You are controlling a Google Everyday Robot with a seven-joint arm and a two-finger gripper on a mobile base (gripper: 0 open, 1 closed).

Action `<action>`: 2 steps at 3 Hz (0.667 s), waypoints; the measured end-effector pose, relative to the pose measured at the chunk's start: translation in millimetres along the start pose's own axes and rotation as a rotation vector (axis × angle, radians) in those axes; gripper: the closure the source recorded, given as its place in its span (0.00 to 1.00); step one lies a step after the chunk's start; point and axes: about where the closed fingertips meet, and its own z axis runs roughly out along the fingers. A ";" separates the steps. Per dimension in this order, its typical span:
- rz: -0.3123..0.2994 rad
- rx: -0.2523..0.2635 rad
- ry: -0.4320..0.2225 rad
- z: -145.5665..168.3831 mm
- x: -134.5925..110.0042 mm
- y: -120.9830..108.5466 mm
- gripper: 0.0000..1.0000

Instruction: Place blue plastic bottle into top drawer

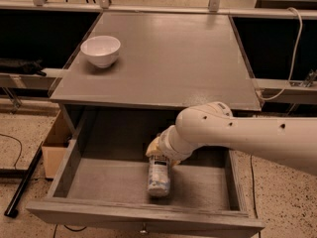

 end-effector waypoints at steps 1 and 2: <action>0.000 0.000 0.000 0.0 0.0 0.0 0.53; 0.000 0.000 0.000 0.0 0.0 0.0 0.29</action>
Offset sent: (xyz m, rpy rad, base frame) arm 0.0000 0.0000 0.0000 0.0000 0.0000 0.0000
